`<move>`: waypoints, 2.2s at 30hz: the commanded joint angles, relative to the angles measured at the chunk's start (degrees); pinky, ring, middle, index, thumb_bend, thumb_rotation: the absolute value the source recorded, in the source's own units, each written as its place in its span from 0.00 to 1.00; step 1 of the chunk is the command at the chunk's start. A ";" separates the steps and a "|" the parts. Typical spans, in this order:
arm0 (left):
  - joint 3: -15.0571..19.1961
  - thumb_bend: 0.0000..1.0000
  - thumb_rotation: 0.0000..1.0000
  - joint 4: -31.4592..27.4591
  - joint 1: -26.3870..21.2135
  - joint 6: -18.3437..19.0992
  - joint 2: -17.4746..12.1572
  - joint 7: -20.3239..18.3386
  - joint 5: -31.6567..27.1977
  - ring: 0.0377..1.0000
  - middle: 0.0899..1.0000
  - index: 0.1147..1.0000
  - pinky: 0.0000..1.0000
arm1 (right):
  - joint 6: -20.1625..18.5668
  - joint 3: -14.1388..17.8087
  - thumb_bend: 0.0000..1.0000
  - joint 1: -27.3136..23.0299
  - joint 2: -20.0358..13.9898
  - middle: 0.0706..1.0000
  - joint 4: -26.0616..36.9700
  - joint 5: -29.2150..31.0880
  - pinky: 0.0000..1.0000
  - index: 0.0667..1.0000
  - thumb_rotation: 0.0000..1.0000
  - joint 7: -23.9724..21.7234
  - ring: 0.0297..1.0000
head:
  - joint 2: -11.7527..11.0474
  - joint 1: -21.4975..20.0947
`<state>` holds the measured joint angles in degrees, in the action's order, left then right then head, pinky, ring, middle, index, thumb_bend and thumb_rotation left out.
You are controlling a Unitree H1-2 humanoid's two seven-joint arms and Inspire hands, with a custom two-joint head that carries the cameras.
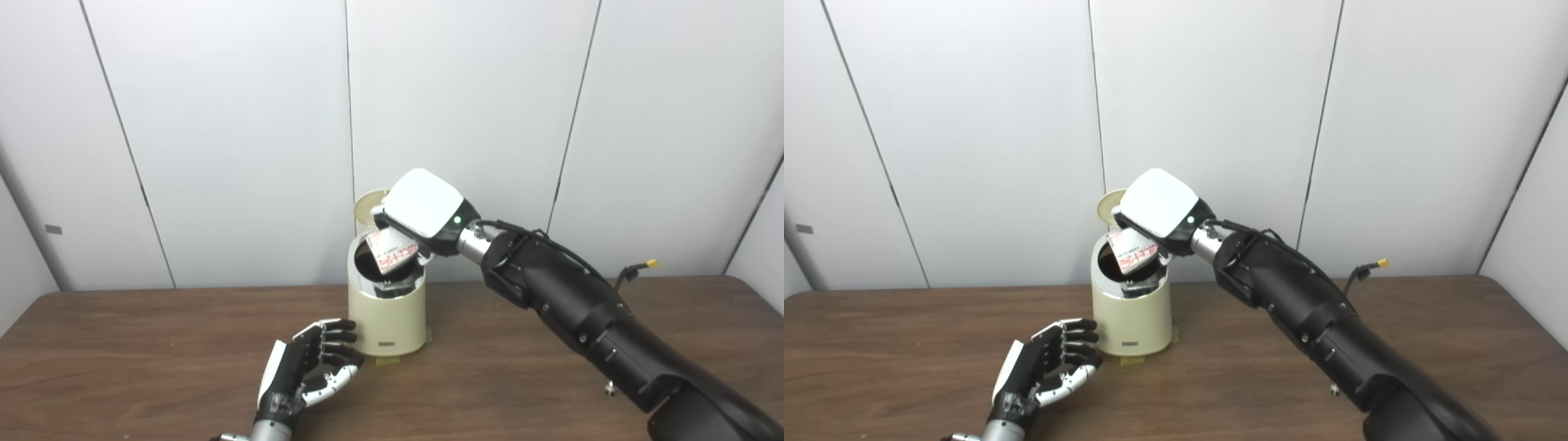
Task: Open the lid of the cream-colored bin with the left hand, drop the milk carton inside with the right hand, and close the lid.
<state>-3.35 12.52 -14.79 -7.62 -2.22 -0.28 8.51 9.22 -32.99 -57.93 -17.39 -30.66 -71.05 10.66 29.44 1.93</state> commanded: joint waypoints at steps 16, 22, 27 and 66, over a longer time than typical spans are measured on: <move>0.01 0.50 0.00 -2.07 -1.49 -0.39 -0.22 -0.01 -0.27 0.60 0.63 0.64 0.56 | 8.36 -5.79 0.50 -4.31 -4.17 0.48 3.19 -1.82 0.31 0.49 0.00 4.49 0.43 | 0.59 0.02; 0.02 0.50 0.00 -2.20 -1.42 -0.25 -0.21 -0.06 -0.31 0.60 0.63 0.64 0.55 | 11.22 -8.99 0.50 -5.31 -5.76 0.51 2.71 -3.81 0.31 0.45 0.00 5.66 0.44 | 0.64 0.03; 0.01 0.50 0.00 -2.40 -1.40 0.10 -0.08 -0.13 -0.45 0.60 0.64 0.64 0.55 | 7.64 -9.65 0.50 -5.18 -6.20 0.51 4.26 -6.75 0.32 0.46 0.00 0.73 0.45 | 0.87 0.12; -0.07 0.50 0.00 -2.15 -1.53 0.22 -0.09 0.07 -0.18 0.60 0.64 0.65 0.55 | -2.95 -5.25 0.95 -0.37 -3.41 0.91 12.30 -10.96 0.70 0.84 0.35 -22.63 0.85 | 0.87 0.16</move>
<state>-3.43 12.01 -14.31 -6.48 -2.34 -0.45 8.54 7.84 -38.66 -57.82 -20.90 -18.39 -82.38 -11.20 30.23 2.02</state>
